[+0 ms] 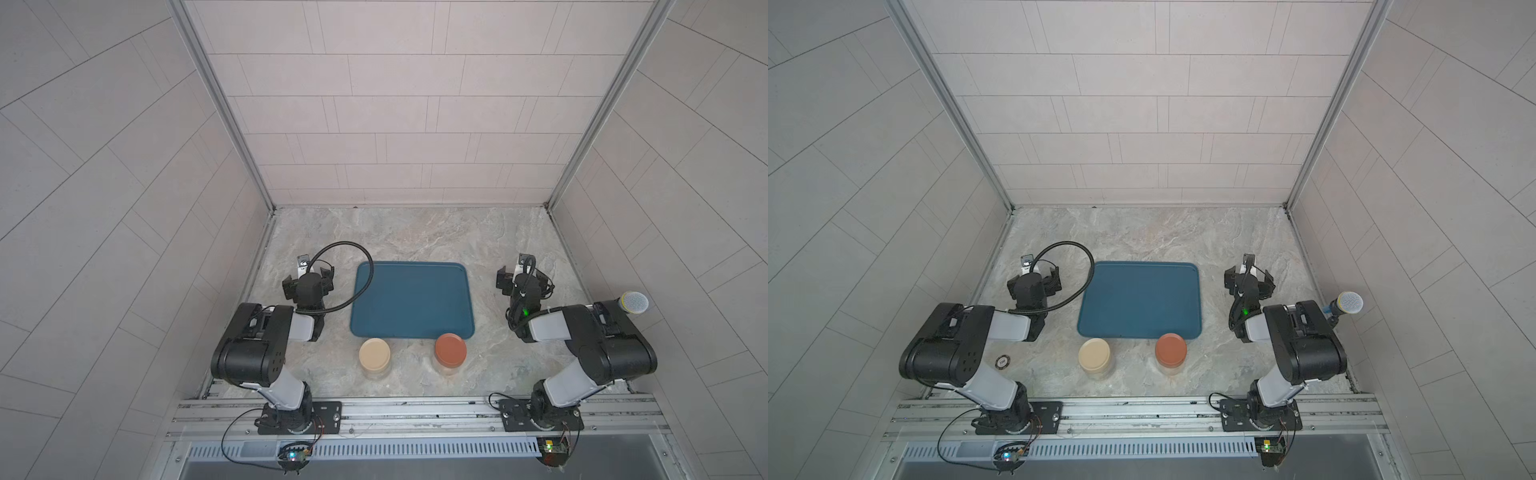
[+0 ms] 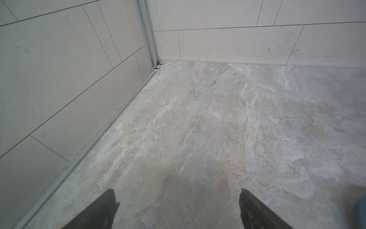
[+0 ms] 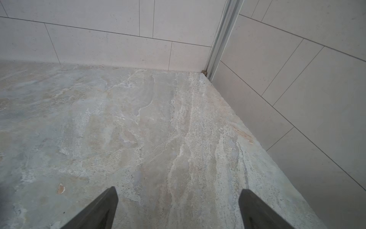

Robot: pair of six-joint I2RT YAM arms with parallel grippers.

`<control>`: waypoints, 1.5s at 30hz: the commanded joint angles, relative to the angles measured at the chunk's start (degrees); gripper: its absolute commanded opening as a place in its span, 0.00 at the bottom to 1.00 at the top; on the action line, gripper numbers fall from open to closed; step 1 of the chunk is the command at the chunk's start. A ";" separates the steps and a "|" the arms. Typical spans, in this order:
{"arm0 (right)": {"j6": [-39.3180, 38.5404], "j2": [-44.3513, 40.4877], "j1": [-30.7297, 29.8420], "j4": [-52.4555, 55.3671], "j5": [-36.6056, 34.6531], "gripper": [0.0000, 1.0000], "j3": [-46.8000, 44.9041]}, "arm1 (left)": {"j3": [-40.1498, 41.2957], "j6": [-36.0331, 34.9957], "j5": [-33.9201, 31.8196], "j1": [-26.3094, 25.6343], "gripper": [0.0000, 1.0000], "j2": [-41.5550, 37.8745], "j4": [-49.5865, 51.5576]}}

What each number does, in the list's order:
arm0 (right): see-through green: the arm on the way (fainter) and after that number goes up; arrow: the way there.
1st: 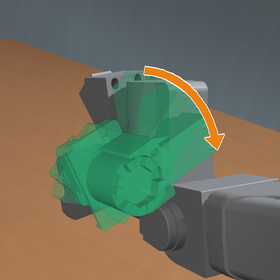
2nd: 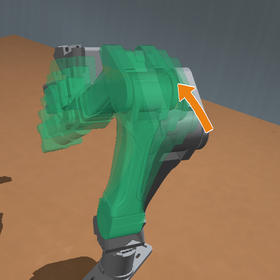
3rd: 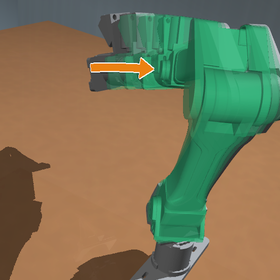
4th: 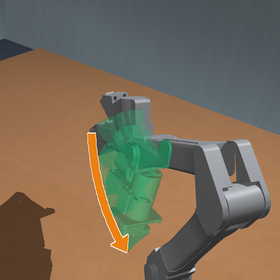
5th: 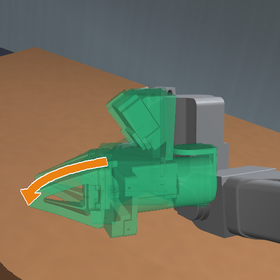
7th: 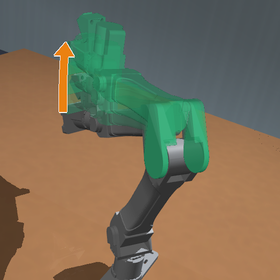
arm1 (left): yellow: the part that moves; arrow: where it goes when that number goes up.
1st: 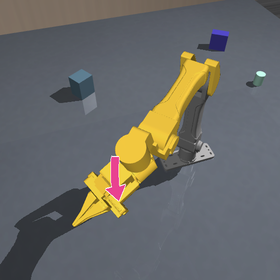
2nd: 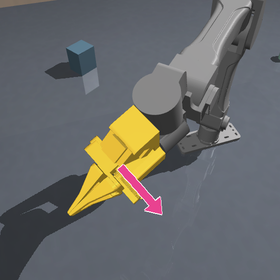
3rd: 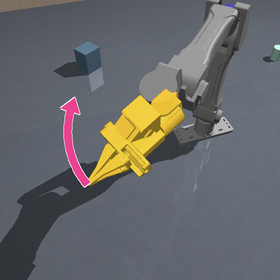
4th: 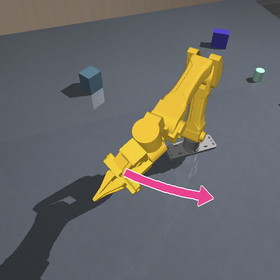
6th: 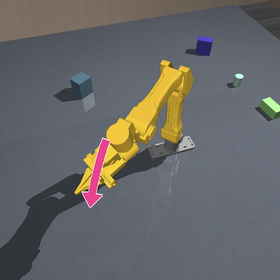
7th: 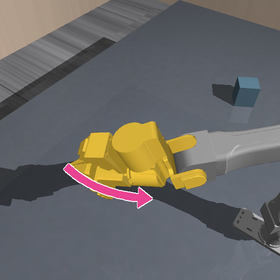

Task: Pour the cookies out of the jar
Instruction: Pick up the jar from the center of the board.

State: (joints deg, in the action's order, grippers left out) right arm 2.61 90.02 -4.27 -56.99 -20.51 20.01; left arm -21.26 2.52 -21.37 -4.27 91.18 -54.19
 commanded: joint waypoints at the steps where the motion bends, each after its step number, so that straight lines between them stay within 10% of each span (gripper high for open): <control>1: -1.09 0.23 -0.46 0.44 2.30 1.00 0.39 | -0.63 -0.02 0.34 -0.03 1.00 -0.33 -0.34; 29: -0.32 -0.57 0.38 -0.07 2.96 1.00 -0.05 | -0.54 -0.53 -4.27 -1.99 1.00 -0.27 -0.57; 34: 7.46 -25.11 -9.03 32.72 -19.58 1.00 8.07 | -12.95 -1.38 -14.61 -6.30 1.00 -11.02 27.41; 38: 28.86 -45.20 -3.59 55.48 -0.38 1.00 12.09 | -24.34 12.71 -18.35 -6.54 0.98 -22.29 51.25; 41: 31.67 -32.39 -1.07 88.88 8.43 1.00 33.67 | -29.96 20.41 -7.06 -7.04 0.89 -26.99 66.98; 45: 31.19 -29.16 -7.67 105.51 -1.33 1.00 43.12 | -30.75 26.04 -0.22 -14.58 0.84 -31.07 78.04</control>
State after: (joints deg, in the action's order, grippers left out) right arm 29.30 58.98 -9.32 18.74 -20.71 63.96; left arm -53.52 21.39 -29.15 -14.50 60.12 4.34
